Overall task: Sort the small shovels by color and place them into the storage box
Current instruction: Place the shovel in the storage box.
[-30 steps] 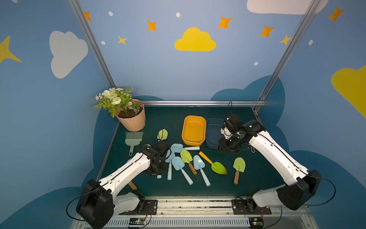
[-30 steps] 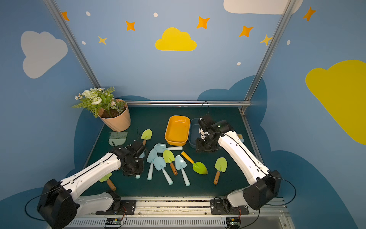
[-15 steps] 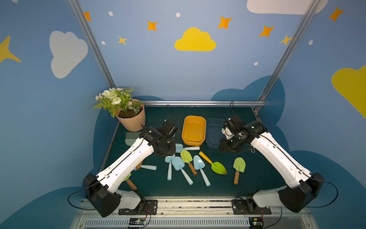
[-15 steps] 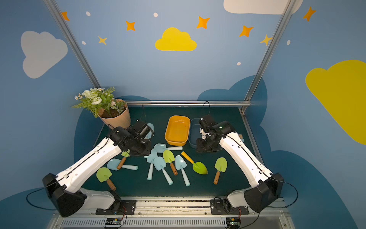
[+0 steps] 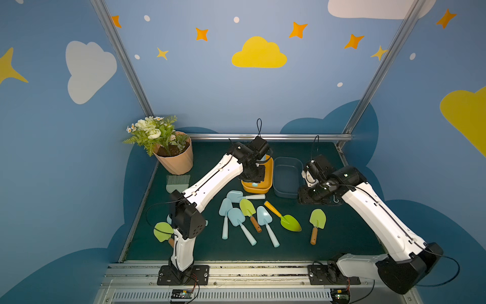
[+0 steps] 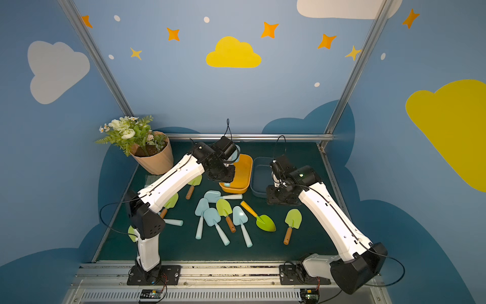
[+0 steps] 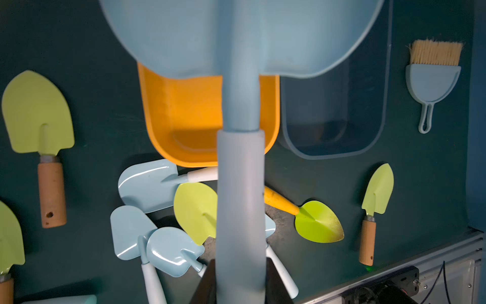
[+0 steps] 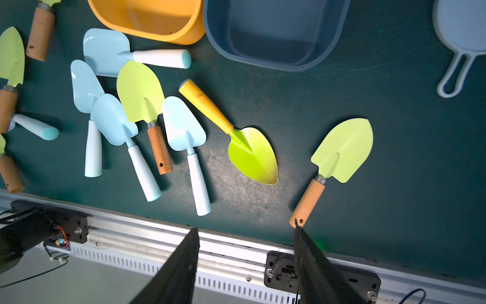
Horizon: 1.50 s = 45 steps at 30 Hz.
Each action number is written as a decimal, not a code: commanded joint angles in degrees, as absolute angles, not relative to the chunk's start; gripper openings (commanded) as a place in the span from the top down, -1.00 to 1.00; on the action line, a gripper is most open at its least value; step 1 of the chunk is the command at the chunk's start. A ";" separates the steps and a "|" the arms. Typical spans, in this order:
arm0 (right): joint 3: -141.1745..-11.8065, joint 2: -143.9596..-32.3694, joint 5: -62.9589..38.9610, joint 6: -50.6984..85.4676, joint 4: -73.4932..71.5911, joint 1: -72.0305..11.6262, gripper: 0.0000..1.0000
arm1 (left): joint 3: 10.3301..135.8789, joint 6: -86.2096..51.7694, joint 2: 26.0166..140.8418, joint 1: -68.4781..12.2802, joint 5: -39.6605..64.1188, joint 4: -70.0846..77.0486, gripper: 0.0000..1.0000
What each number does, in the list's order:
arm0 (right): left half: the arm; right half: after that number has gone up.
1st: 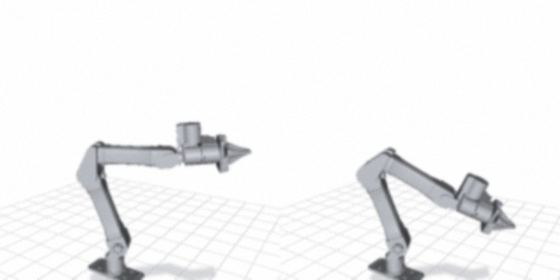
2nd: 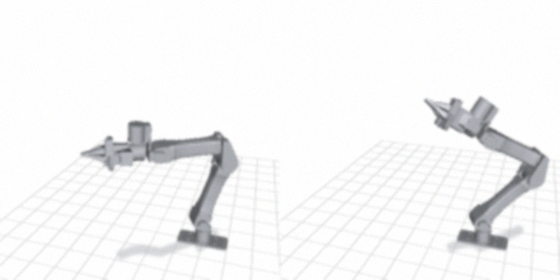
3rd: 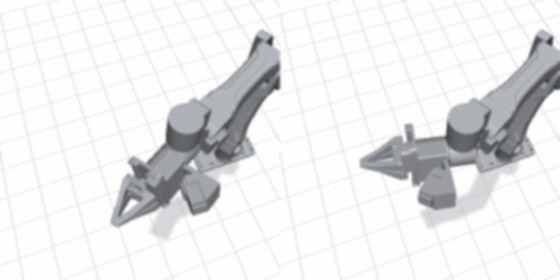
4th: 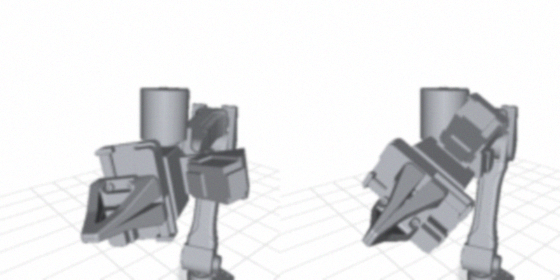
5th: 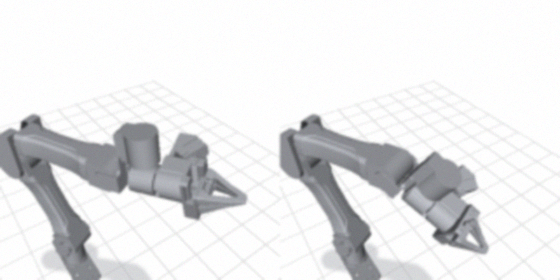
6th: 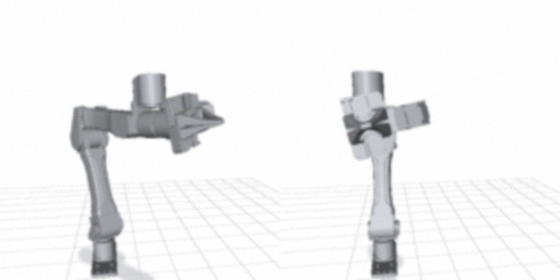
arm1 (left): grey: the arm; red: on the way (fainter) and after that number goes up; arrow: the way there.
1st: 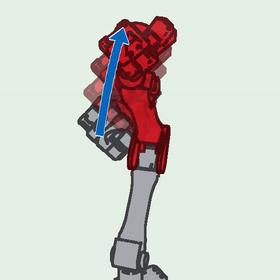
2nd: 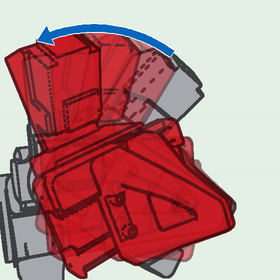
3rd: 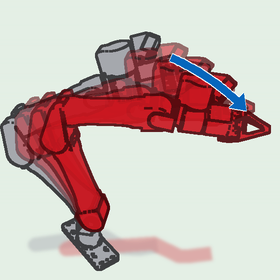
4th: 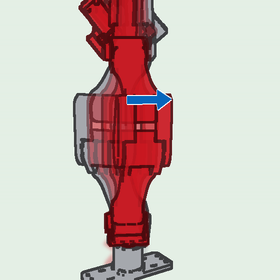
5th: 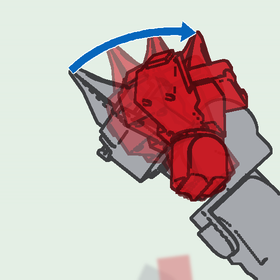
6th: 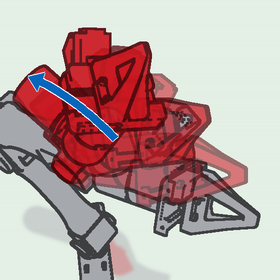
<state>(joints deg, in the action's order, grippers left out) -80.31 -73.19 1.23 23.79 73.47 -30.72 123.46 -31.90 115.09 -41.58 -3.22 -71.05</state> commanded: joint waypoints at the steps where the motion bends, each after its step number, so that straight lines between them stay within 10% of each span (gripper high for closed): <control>1: -79.46 -70.70 5.02 24.49 74.71 -29.59 -0.19 | 134.51 -30.60 121.53 -43.41 -2.17 -74.31 0.94; 9: -77.54 -66.66 4.77 25.46 74.75 -25.44 -0.21 | 158.93 -32.99 138.82 -46.53 0.04 -76.63 0.94; 45: -75.24 -63.64 -1.04 18.06 75.16 -16.98 -0.21 | 157.02 -41.62 156.34 -45.60 1.80 -58.89 0.95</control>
<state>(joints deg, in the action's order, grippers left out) -76.03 -64.69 -0.45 18.98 74.17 -17.39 157.60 -41.63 154.58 -45.63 1.23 -59.37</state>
